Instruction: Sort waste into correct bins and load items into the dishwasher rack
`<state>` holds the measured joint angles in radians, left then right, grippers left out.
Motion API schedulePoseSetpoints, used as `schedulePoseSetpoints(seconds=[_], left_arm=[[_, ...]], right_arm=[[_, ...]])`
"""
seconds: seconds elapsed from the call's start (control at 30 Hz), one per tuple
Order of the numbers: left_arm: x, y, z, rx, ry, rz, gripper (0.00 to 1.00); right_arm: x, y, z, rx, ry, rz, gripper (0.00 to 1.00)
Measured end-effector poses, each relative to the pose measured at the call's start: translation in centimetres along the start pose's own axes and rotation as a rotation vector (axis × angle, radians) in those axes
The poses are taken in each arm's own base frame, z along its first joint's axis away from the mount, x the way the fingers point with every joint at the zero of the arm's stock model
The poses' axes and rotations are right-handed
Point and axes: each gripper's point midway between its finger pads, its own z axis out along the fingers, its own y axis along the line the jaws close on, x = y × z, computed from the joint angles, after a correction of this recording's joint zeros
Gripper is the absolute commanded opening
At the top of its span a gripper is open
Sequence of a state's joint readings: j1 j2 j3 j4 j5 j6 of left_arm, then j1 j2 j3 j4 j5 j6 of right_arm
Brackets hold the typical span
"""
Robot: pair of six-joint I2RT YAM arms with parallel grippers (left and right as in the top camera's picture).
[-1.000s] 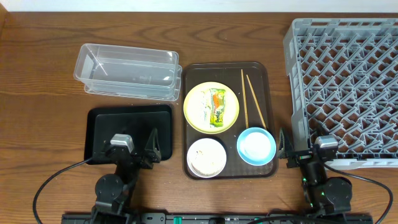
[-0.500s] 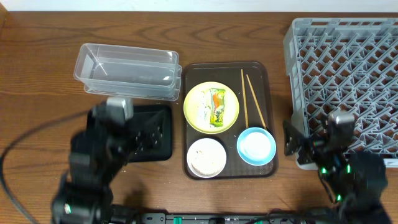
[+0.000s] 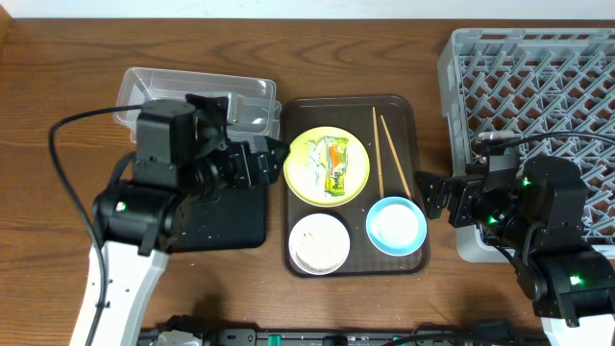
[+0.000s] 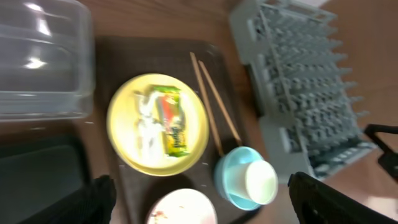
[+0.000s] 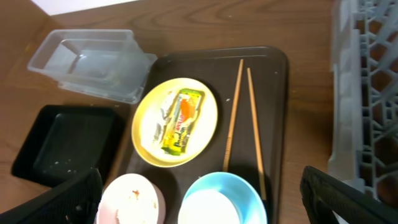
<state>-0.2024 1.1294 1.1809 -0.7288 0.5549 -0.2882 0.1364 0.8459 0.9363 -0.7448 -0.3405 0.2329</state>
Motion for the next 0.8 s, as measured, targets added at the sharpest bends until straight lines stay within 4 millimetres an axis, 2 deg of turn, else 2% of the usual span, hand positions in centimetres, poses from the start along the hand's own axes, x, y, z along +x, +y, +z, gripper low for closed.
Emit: schedulePoseSetpoints(seconds=[0.17,0.27,0.4,0.53,0.7,0.8], left_arm=[[1.8,-2.3,1.5,0.073,0.085,0.038,0.91],[3.6,-3.8,3.0,0.072,0.147,0.095,0.9],[7.2,-5.6,6.1,0.041,0.26,0.193,0.84],[10.0,-6.7,9.5,0.015,0.337,0.275,0.73],[11.9,-7.7,13.2,0.01,0.37,0.315,0.68],[13.3,-8.0,15.3,0.004,0.398,0.32,0.66]], right_arm=[[0.6,-0.4,0.0,0.023,0.023,0.046,0.99],[1.4,-2.1,-0.2,0.116,0.042,0.15,0.99],[2.3,-4.6,-0.8,0.245,0.049,0.293,0.99],[3.3,-7.0,-1.7,0.347,0.058,0.396,0.99],[3.6,-9.2,-2.8,0.428,0.039,0.484,0.99],[3.5,-9.6,-3.0,0.433,0.034,0.496,0.99]])
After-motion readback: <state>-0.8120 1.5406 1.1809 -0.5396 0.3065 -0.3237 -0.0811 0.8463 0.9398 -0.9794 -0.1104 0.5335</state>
